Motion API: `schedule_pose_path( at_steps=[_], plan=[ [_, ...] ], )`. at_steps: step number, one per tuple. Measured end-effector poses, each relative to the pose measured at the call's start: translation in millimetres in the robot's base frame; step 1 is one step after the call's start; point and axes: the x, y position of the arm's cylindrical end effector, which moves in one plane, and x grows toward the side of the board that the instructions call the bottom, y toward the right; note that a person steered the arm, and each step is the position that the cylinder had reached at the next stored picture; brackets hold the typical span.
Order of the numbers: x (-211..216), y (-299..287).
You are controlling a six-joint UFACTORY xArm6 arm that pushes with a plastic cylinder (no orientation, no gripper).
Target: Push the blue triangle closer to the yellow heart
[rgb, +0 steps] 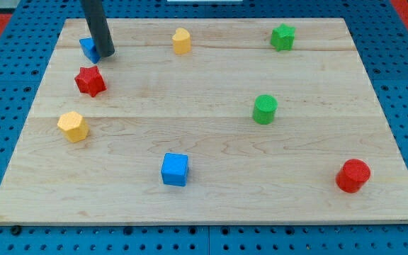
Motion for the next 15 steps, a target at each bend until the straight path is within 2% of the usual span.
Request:
schedule_pose_path(
  at_steps=[1,2,4,9,10,11,12,13,14,15],
  plan=[
    [16,18],
    [51,57],
    [70,80],
    [70,100],
    [55,96],
    [18,95],
    [-52,65],
    [-100,-40],
    [-64,-87],
    [-23,-86]
  ],
)
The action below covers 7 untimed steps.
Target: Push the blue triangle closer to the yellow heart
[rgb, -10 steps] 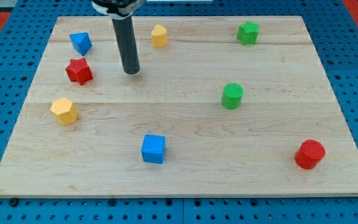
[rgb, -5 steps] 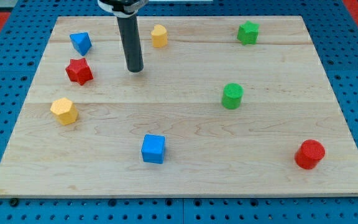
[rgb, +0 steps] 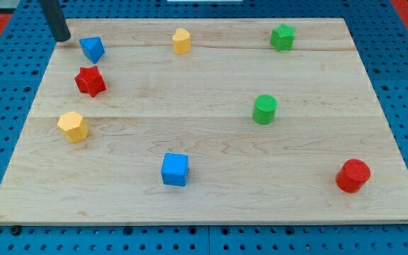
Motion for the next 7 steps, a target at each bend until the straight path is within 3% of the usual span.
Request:
schedule_pose_path(
  at_steps=[1,2,4,6,7],
  plan=[
    [47,13],
    [48,66],
    [40,-13],
    [31,46],
    [7,21]
  ],
)
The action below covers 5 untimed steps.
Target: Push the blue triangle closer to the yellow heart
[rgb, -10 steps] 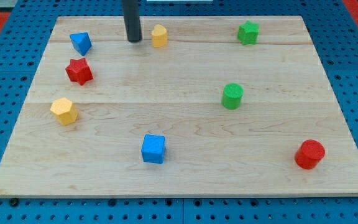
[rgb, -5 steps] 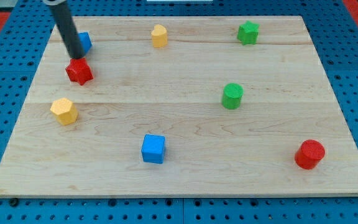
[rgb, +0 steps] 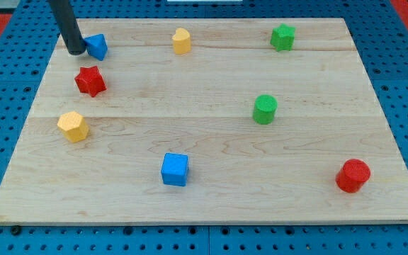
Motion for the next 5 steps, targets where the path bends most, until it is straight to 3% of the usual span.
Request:
schedule_pose_path(
  at_steps=[1,3,5],
  plan=[
    [-11,-1],
    [18,74],
    [5,64]
  ],
)
